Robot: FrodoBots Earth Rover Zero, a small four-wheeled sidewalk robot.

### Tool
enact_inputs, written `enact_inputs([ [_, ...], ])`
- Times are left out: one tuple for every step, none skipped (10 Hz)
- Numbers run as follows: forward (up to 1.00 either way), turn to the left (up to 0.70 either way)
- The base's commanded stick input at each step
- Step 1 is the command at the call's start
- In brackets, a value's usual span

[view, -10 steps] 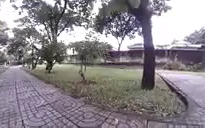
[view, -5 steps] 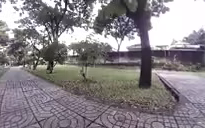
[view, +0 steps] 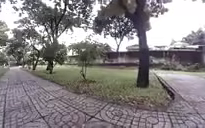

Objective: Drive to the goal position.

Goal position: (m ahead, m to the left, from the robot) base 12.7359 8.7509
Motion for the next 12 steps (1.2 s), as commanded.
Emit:
enact_inputs([
  [0.50, 0.27],
  [0.50, 0.27],
  [0.50, 0.27],
  [0.50, 0.27],
  [0.50, 0.27],
  [0.50, 0.27],
  [0.50, 0.27],
  [0.50, 0.27],
  [0.50, 0.27],
  [0.50, 0.27],
  [0.50, 0.27],
  [0.50, 0.27],
])
